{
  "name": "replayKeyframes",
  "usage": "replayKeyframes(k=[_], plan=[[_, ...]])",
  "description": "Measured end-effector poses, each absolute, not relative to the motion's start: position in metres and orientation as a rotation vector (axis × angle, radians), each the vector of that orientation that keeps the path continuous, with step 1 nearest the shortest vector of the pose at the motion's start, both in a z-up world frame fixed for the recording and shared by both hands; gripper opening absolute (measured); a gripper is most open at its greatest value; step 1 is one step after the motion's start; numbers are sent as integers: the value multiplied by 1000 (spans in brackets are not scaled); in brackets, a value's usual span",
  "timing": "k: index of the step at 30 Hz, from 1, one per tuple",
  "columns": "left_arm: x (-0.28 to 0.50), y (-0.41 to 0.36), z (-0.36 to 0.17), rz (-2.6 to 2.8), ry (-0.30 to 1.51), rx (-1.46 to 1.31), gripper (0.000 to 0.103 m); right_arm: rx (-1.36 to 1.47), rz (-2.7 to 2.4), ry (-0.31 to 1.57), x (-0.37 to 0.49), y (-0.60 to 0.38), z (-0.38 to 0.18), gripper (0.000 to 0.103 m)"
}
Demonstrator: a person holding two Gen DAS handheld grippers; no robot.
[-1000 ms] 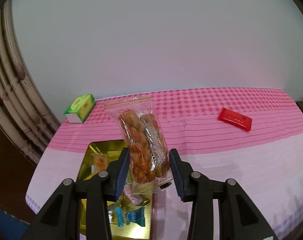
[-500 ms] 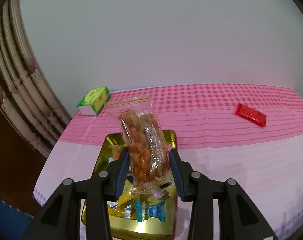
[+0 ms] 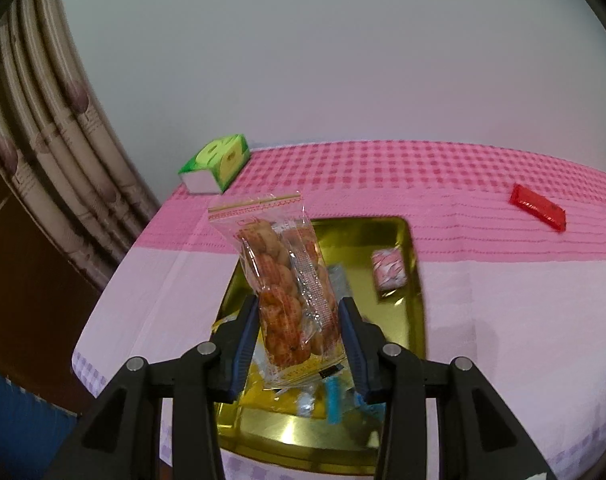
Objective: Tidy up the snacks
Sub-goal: 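Carry the dough-twist bag with the left tool and lower it into the tin, then open the left tool to release the bag and withdraw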
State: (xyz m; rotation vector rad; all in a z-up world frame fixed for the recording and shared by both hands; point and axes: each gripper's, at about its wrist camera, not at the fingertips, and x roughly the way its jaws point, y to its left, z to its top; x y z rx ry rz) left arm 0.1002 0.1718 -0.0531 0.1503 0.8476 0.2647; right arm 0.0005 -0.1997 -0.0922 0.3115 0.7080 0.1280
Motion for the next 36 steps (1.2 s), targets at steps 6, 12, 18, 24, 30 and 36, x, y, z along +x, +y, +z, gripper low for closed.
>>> replayKeyframes(k=[6,12,18,24,30,36], plan=[[94,196,-65,234,855,71,41,295,125,728,3,-197,-98,93],[97,209,-82,230,883,40,41,276,121,750,6,-192,-107,93],[99,211,-100,213,897,34,41,263,109,780,10,-190,-118,93],[100,214,-104,193,889,30,41,252,110,796,13,-189,-124,93],[108,217,-110,167,900,38,41,235,108,823,16,-185,-133,93],[120,216,-114,147,919,42,43,224,100,832,16,-183,-137,93]])
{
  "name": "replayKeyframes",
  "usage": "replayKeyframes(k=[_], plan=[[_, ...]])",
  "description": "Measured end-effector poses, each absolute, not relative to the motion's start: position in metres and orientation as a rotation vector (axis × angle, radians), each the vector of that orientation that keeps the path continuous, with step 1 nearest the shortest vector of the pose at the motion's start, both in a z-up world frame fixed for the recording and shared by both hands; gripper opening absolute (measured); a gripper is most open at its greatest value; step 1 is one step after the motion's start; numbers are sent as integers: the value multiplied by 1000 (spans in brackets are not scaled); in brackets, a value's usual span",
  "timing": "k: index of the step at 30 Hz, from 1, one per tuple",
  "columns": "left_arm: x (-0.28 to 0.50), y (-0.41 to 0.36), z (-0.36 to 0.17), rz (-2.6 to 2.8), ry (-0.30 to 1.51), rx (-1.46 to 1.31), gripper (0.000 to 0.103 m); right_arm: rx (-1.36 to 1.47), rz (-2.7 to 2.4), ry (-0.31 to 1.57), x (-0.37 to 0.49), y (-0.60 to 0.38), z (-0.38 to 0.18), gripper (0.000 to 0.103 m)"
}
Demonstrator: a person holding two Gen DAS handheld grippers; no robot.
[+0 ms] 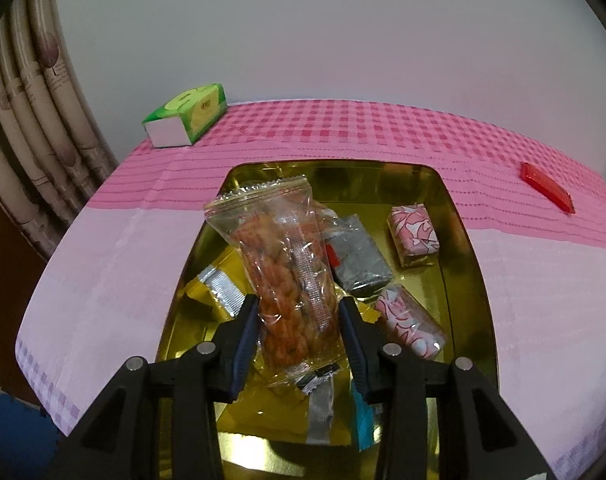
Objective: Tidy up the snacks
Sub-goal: 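Open the left tool to release the bag and withdraw, then grasp the red wrapped packet with the right tool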
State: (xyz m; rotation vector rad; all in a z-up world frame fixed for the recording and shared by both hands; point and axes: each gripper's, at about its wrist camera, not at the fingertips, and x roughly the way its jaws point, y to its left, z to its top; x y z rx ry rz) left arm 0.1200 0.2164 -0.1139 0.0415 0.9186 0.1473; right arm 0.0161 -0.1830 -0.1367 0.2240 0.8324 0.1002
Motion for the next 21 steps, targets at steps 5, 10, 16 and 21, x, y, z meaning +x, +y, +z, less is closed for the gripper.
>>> replayKeyframes(k=[5,10,16,21], plan=[[111,212,-113,103,875,13,70,209,114,815,16,-180,-136,93],[90,205,-108,38,806,45,71,158,128,821,20,-172,-142,93],[54,213,-95,-37,764,8,72,125,139,853,33,-165,-154,93],[19,211,-79,-86,743,-25,72,21,157,864,58,-150,-156,93]])
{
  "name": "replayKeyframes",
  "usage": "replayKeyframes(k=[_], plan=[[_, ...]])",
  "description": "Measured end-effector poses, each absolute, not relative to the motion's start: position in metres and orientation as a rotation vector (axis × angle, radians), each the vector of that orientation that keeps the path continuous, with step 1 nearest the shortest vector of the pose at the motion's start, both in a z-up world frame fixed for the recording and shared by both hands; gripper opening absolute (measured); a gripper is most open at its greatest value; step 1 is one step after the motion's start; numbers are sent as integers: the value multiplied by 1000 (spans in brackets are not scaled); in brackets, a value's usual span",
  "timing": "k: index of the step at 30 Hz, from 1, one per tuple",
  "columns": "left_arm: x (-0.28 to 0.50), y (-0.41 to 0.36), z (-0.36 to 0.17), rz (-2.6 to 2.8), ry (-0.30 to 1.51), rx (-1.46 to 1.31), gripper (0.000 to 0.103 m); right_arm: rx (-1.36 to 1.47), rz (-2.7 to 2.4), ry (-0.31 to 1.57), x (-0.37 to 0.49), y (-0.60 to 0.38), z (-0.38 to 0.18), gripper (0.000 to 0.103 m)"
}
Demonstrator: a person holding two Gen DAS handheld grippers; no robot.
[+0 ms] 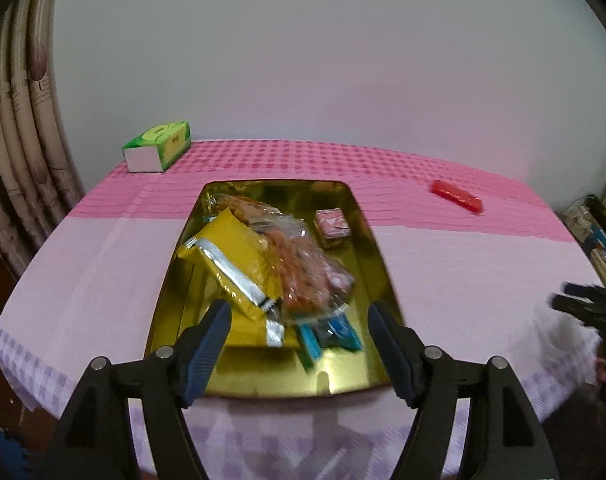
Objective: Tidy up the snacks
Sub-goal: 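Grasp the red wrapped packet with the right tool, then carry the red packet with the right tool over the tin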
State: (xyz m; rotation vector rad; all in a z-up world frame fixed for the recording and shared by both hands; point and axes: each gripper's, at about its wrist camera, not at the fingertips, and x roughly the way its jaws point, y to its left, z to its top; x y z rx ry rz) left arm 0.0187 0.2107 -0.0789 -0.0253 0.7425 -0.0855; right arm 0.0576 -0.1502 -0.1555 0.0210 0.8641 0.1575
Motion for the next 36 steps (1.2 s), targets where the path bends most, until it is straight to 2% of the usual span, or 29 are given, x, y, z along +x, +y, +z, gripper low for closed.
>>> replayKeyframes(k=[5,9,18,28,30,31,33,34,36], plan=[[-13,202,-60,-149,660,-63,74,-131,207,844,113,-128,-145,93],[-13,194,-66,-193,672,-62,74,-220,277,848,179,-118,-135,92],[-5,199,-73,-202,690,-125,74,-423,399,980,307,-113,-128,91],[2,197,-84,-222,739,-173,74,-529,496,1070,343,-87,-161,90],[1,197,-84,-225,740,-177,74,-475,522,1080,347,-90,-163,88],[1,197,-85,-223,743,-177,74,-440,535,1088,349,-93,-164,84],[1,197,-85,-220,747,-179,74,-414,532,1058,346,-97,-161,64],[1,198,-85,-220,745,-182,74,-398,515,1045,344,-101,-157,46],[0,197,-83,-221,739,-184,74,-376,485,1039,338,-108,-154,43]])
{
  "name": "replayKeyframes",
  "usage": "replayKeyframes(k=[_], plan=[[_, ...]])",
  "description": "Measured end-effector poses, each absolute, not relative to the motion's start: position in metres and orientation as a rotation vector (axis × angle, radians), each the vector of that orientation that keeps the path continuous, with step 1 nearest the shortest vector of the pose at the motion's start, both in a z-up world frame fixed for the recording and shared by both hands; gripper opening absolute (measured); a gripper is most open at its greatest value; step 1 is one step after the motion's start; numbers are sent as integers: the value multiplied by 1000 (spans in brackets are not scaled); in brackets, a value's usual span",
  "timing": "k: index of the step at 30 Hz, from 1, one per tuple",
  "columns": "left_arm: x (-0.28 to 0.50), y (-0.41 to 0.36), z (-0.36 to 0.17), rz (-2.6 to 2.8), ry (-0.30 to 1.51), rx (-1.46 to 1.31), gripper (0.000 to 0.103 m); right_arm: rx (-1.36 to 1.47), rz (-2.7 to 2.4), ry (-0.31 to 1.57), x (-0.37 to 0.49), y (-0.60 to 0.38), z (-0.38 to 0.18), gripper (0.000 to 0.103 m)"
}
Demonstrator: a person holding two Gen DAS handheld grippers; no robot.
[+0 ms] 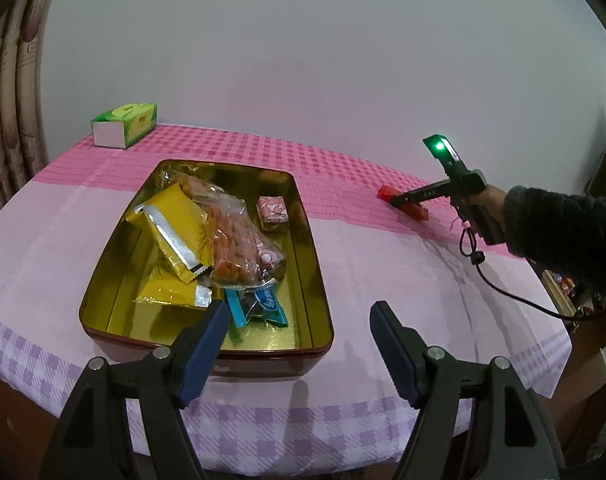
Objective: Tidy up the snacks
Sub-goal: 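Carry the red packet with the right tool over the tin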
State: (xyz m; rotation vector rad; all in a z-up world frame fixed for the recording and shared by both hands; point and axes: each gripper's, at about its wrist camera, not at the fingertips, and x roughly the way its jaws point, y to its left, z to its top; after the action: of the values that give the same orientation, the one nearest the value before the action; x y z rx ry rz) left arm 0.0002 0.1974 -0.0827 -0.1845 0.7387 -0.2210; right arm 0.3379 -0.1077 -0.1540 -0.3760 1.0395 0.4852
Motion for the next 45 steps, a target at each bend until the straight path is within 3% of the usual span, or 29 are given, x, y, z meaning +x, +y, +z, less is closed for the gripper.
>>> replayKeyframes(k=[19,26,32,45], plan=[[-57,232,-41,81,618,-187,74,-139,144,929,155,-108,-142,42],[-74,287,-19,252,547,-326,74,-153,150,872,124,-41,-105,42],[-72,307,-27,332,630,-353,75,-209,191,798,111,44,-69,42],[-74,320,-24,368,622,-374,75,-298,284,745,93,169,-51,42]])
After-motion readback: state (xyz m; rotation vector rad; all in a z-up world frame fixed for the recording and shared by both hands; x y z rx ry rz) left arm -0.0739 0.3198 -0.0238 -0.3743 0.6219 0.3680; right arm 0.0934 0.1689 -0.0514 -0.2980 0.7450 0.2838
